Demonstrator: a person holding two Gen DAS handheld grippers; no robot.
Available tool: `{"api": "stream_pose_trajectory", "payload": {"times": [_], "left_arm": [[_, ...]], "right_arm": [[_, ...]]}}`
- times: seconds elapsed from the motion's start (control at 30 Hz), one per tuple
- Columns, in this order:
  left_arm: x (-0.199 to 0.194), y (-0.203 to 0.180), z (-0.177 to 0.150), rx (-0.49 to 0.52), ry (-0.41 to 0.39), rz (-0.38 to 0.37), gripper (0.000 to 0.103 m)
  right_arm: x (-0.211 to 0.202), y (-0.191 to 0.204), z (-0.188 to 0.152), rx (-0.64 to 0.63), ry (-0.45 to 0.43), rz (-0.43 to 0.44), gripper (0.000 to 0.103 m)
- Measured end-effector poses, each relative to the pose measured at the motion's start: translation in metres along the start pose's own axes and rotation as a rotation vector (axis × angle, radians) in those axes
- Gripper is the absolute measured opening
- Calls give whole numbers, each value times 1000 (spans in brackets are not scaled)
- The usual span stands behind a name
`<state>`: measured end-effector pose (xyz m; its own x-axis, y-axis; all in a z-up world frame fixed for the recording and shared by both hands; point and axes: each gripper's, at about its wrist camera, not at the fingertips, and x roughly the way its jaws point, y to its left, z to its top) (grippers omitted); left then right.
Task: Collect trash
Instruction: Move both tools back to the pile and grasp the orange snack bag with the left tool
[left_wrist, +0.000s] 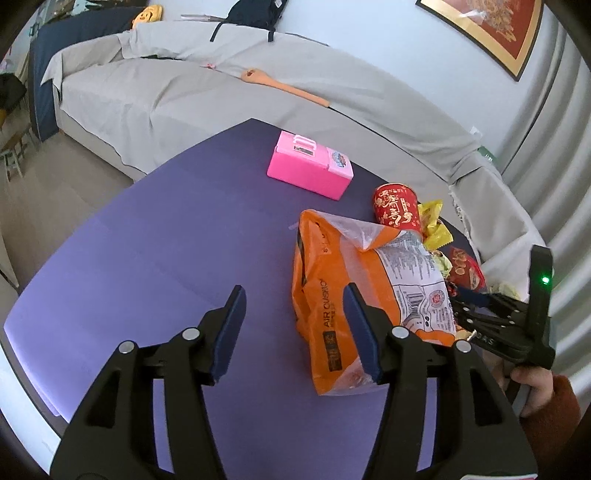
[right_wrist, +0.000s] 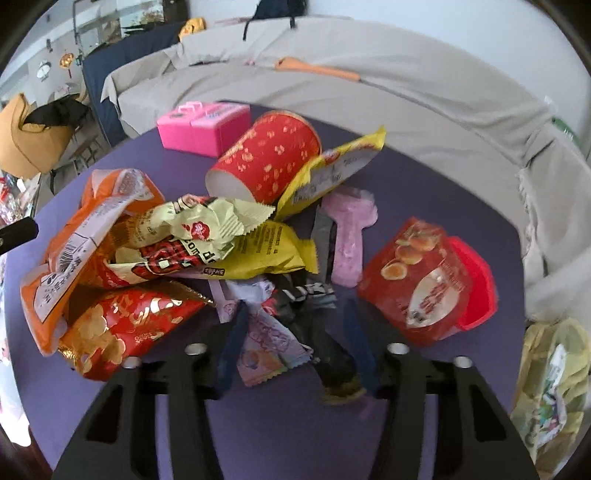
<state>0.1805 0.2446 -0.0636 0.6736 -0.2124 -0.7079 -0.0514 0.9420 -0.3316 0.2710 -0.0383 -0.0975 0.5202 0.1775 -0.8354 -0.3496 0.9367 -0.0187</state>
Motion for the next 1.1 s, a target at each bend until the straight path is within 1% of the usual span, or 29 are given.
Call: {"api": "stream_pose_trajectory", "payload": {"times": [0.03, 0.13, 0.23, 0.3, 0.47, 0.6, 0.73, 0.83, 0.97, 1.1], "left_arm": [[0, 2, -1, -4, 3, -5, 52], [4, 6, -2, -22, 18, -37, 53], [12, 8, -7, -46, 60, -91, 53], [18, 6, -11, -52, 86, -113, 53], [33, -6, -15, -56, 131, -143, 56], [41, -17, -12, -38, 138, -125, 58], [45, -25, -10, -4, 137, -78, 58], [46, -25, -10, 13, 140, -66, 58], [49, -26, -7, 2, 163, -54, 58], [50, -27, -4, -27, 184, -34, 58]], "right_arm": [[2, 0, -1, 18, 19, 6, 29], [-2, -3, -9, 56, 31, 8, 27], [-10, -11, -22, 97, 36, -7, 26], [-18, -18, -33, 125, 35, -8, 26], [-34, -29, -57, 147, 20, -29, 26], [-39, -39, -64, 169, 3, -26, 26], [-40, -41, -66, 157, -9, -26, 27], [-40, -40, -68, 149, -23, -22, 28], [-39, -39, -68, 139, -27, -4, 36], [-40, -34, -69, 112, -36, -10, 38]]}}
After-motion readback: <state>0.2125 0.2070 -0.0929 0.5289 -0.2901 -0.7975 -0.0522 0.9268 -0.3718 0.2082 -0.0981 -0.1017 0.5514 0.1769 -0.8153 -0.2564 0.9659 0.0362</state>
